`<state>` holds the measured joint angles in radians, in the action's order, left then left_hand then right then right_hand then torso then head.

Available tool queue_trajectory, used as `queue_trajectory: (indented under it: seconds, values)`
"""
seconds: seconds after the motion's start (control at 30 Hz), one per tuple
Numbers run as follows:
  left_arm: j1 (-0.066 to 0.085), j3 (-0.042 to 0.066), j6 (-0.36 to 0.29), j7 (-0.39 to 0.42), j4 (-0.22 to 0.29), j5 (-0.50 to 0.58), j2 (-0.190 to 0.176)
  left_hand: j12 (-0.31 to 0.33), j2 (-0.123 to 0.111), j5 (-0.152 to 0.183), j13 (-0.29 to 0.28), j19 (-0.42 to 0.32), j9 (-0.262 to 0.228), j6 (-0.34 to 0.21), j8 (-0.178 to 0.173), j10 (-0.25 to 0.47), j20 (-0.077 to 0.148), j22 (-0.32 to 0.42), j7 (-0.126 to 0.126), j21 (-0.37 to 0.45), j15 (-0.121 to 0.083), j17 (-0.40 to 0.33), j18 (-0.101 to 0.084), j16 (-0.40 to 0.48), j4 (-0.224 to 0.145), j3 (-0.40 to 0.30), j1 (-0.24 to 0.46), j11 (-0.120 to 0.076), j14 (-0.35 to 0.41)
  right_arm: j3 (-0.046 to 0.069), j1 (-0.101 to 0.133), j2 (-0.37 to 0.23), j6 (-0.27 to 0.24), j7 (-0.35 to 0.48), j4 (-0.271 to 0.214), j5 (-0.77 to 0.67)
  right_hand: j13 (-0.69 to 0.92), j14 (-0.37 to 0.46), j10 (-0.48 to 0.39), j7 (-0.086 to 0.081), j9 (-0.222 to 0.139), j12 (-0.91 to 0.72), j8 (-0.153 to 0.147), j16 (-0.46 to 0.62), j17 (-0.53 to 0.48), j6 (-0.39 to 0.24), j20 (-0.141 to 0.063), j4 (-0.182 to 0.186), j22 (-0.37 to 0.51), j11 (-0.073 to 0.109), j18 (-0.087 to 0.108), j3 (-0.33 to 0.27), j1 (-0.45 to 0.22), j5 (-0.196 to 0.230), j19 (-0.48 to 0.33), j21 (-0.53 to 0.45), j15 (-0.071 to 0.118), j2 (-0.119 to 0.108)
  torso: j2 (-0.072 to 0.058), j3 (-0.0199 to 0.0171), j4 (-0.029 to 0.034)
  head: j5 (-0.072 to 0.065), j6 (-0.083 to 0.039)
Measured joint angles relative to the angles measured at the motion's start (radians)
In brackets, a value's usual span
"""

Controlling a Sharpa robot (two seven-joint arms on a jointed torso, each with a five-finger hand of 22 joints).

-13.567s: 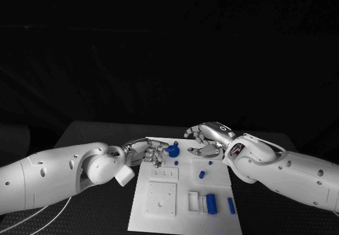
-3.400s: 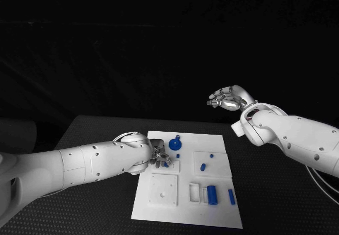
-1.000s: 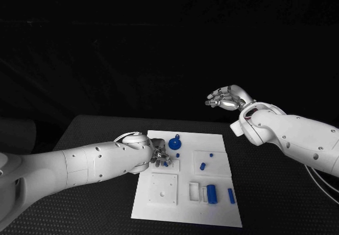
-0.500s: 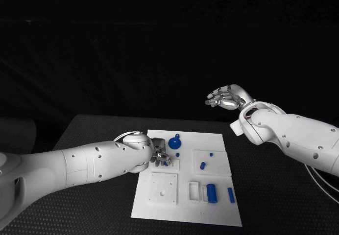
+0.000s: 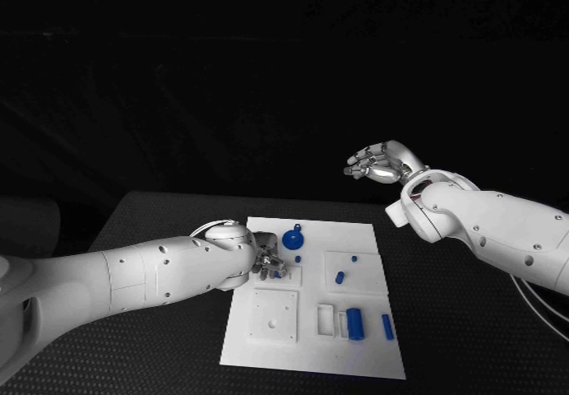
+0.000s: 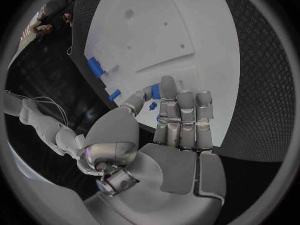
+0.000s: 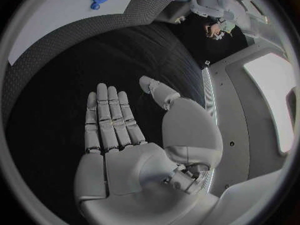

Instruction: Assemble the parts on the task board

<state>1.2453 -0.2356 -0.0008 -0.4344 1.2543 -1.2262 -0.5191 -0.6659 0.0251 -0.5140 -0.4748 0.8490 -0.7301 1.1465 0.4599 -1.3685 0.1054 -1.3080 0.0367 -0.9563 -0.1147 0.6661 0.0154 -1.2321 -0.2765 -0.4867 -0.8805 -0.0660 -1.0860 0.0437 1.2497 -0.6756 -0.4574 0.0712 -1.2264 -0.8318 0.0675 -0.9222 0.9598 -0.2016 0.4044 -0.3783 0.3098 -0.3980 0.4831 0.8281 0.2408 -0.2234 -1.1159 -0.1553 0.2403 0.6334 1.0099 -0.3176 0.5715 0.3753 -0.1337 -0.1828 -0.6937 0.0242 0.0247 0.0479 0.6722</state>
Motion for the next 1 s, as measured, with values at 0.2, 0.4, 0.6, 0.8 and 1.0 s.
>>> queue_trajectory:
  seconds: [0.2, 0.4, 0.6, 0.8, 1.0]
  values:
    - [0.0, 0.0, 0.006, 0.0, -0.009, 0.006, 0.005, 0.0, 0.0, -0.004, 0.0, 0.0, -0.002, 0.0, 0.0, 0.0, 0.0, 0.0, 0.0, 0.0, 0.0, 0.0, 0.0, 0.0, 0.0, 0.0, 0.0, 0.0, 0.0, 0.0, 0.0, 0.0, 0.0, 0.0, 0.0, 0.0, 0.0, 0.0, 0.0, 0.0, 0.0, 0.0, 0.0, 0.0, 0.0, 0.0, 0.0, 0.0, 0.0, 0.0, 0.0, 0.0, 0.0, 0.0, 0.0, 0.0, 0.0, 0.0, 0.0, 0.0, 0.0, -0.001, 0.0]
    - [0.001, 0.001, 0.015, 0.0, -0.023, 0.011, 0.014, 0.0, 0.0, -0.004, 0.0, 0.0, -0.003, 0.003, 0.002, -0.001, 0.0, 0.0, -0.002, 0.0, 0.0, -0.001, 0.0, 0.0, -0.001, 0.001, 0.0, -0.001, 0.0, 0.0, 0.0, 0.0, 0.0, 0.0, -0.001, 0.0, 0.0, 0.0, 0.0, 0.0, 0.0, 0.0, 0.0, 0.0, 0.0, 0.0, 0.0, 0.0, 0.0, 0.0, 0.0, 0.0, 0.0, 0.0, 0.0, 0.0, 0.0, 0.0, 0.0, -0.0007, 0.0, 0.0, -0.001]
    - [0.003, 0.002, 0.026, 0.0, -0.035, 0.02, 0.022, 0.0, 0.017, 0.004, 0.001, 0.0, -0.001, 0.004, 0.002, -0.004, 0.0, 0.0, -0.003, 0.0, 0.0, -0.005, 0.0, -0.004, -0.001, 0.001, 0.017, -0.004, 0.0, 0.0, 0.0, 0.001, 0.001, 0.0, -0.002, 0.0, 0.0, 0.0, 0.0, 0.0, -0.001, 0.004, 0.003, 0.0, 0.0, 0.0, 0.0, 0.0, 0.0, 0.0, 0.0, 0.0, 0.0, -0.004, 0.0, 0.0, 0.0, 0.0, 0.0, -0.0007, -0.0001, 0.001, -0.002]
    - [0.003, 0.002, 0.038, 0.0, -0.04, 0.035, 0.024, -0.004, 0.047, 0.007, 0.001, 0.0, -0.001, 0.004, 0.01, -0.004, 0.0, 0.0, -0.003, 0.0, 0.0, -0.007, 0.0, -0.011, -0.003, 0.003, 0.047, -0.004, -0.001, 0.0, 0.0, 0.001, 0.001, 0.0, -0.002, 0.0, 0.0, 0.0, 0.0, 0.0, -0.001, 0.004, 0.004, 0.0, -0.001, 0.0, 0.0, 0.0, 0.0, 0.0, 0.0, 0.0, 0.0, -0.004, 0.0, 0.0, 0.0, 0.0, 0.0, -0.0007, -0.0006, 0.0, -0.003]
    - [0.002, 0.001, 0.053, -0.002, -0.042, 0.05, 0.025, -0.008, 0.063, -0.001, 0.001, 0.0, -0.001, 0.006, 0.015, -0.004, 0.0, 0.0, -0.005, -0.004, 0.0, -0.009, 0.0, -0.012, -0.004, 0.004, 0.064, -0.004, -0.001, 0.0, 0.0, 0.001, 0.001, 0.0, -0.002, 0.0, 0.0, 0.0, 0.0, 0.0, -0.002, 0.004, 0.004, 0.0, -0.001, 0.0, 0.0, 0.0, 0.0, 0.0, 0.0, 0.0, 0.0, -0.004, 0.0, 0.0, 0.0, 0.0, 0.0, -0.001, -0.0006, 0.0, -0.003]
